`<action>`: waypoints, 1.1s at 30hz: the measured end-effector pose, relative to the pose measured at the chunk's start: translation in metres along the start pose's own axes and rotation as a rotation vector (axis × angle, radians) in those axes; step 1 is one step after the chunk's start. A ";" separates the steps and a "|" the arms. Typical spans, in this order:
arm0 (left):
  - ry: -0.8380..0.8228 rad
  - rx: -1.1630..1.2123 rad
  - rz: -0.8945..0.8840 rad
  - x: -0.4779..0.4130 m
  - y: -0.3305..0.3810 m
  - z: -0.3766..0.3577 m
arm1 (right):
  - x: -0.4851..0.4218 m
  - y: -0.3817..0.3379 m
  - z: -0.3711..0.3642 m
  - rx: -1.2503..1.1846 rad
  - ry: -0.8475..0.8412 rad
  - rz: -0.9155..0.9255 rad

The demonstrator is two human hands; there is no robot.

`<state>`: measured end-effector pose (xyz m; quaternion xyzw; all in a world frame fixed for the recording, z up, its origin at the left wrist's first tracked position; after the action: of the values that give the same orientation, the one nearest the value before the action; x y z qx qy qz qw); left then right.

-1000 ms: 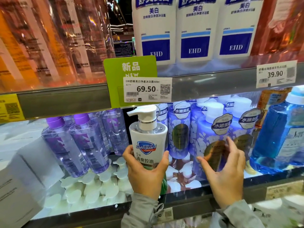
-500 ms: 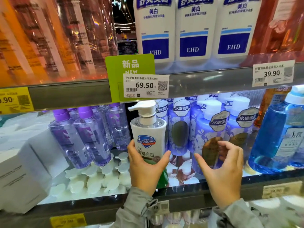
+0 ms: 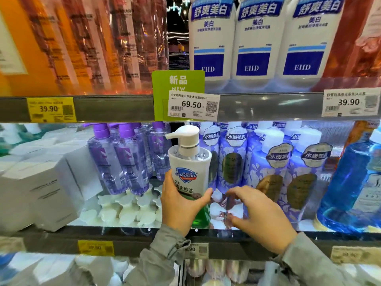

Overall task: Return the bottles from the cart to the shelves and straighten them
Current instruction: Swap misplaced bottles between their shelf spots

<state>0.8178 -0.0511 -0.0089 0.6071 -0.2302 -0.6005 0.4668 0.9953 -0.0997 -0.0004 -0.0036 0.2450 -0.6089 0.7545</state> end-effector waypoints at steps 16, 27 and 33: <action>0.321 0.079 -0.032 0.027 0.028 0.130 | -0.015 -0.105 -0.030 -0.143 -0.162 0.212; 0.382 -0.049 -0.014 0.039 -0.010 0.300 | -0.017 -0.275 -0.090 -0.204 -0.265 0.284; 0.399 -0.112 -0.004 0.044 -0.034 0.394 | -0.018 -0.366 -0.133 -0.252 -0.337 0.315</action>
<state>0.4433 -0.1867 0.0016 0.6875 -0.0980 -0.4811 0.5350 0.6070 -0.1393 0.0001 -0.1606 0.1871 -0.4393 0.8638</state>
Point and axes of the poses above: each hand's wrist, its own x-axis away from the middle knuckle, its own z-axis out of the back of the hand, y = z × x, the point moved 4 cm from there along -x, towards the middle knuckle, and after that the axes turned 3 degrees about x, right-handed, at the moved point
